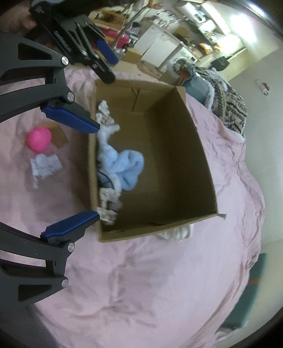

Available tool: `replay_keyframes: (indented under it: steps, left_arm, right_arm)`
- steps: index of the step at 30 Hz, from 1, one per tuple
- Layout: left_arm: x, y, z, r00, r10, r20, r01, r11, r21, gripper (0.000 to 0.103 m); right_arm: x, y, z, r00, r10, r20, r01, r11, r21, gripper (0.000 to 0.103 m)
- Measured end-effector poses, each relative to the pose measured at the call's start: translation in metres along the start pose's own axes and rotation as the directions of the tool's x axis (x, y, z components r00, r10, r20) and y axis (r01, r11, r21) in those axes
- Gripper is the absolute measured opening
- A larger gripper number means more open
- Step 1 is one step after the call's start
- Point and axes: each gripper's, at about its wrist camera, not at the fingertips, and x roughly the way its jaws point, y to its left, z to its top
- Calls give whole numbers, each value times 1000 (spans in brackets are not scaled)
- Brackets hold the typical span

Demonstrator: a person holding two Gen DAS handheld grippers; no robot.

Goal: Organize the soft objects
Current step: 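Withdraw both tools and move toward the duck and plastic bag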

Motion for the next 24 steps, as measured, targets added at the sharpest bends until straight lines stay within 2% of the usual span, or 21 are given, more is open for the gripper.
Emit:
replay_keyframes:
  steps: [4,12,17,22,24]
  left_arm:
    - [-12,4,-2,999,-38,-7,38,999,-36,72]
    - [-26,16,-14,998,-38,-58,33,995,-90,72]
    - [-33,30,-24,996,-26,-84,13,988,-152,73]
    - [-31,44,-36,991,-17,-134,-10,980,-200,75]
    - [-26,51,-40,988,-22,-155,-14,973,-232,76]
  right_arm:
    - [-5,5,-14,1000,11,-25,-11,1000,1,78]
    - [-6,14,-22,999,24,-35,-25,999,-20,78]
    - [-5,5,-28,997,50,-51,-49,998,29,78]
    - [9,-4,-31,988,98,-117,-87,991,100,78]
    - [21,-5,-34,980,101,-169,-82,990,119,78]
